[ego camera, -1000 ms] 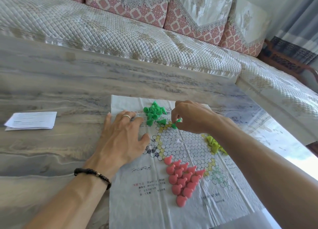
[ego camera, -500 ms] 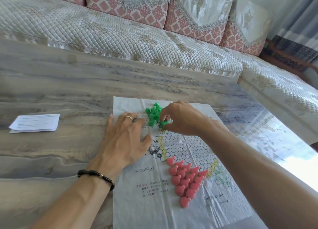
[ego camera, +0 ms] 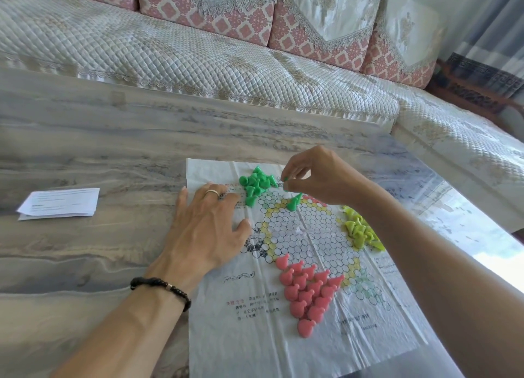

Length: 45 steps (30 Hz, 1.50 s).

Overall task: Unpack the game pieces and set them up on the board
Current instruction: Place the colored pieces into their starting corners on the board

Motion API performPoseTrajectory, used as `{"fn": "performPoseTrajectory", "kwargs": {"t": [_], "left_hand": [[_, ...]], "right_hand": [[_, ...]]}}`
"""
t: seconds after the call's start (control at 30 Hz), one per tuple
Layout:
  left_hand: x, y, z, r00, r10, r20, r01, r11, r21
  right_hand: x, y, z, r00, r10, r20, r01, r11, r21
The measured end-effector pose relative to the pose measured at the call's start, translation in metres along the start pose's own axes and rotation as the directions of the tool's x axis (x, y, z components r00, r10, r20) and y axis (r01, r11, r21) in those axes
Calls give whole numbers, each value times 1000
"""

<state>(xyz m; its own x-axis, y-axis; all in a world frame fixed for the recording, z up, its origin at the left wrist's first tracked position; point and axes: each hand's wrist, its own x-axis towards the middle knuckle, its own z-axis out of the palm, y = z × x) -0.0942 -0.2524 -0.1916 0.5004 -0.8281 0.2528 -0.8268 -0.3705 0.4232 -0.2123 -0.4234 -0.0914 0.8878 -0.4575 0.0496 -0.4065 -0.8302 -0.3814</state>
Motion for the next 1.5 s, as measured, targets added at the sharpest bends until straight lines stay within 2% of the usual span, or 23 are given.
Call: {"fn": "performPoseTrajectory", "kwargs": {"t": [0.2,0.5,1.2,1.5], "left_hand": [[0,1,-1,1000,-2,-7,2,1000,-1],[0,2,-2,1000,-1,-10,1,1000,9],[0,2,-1,1000,-2,-18,2,1000,3],[0,1,0,1000,4,-22,-4,1000,29]], "right_hand": [[-5,7,7,999,34,41,-31,996,-80],[-5,6,13,992,-58,115,95,934,-344],[-3,18,19,990,-12,144,72,905,-420],[-8,8,17,987,-48,152,98,935,-342]]}}
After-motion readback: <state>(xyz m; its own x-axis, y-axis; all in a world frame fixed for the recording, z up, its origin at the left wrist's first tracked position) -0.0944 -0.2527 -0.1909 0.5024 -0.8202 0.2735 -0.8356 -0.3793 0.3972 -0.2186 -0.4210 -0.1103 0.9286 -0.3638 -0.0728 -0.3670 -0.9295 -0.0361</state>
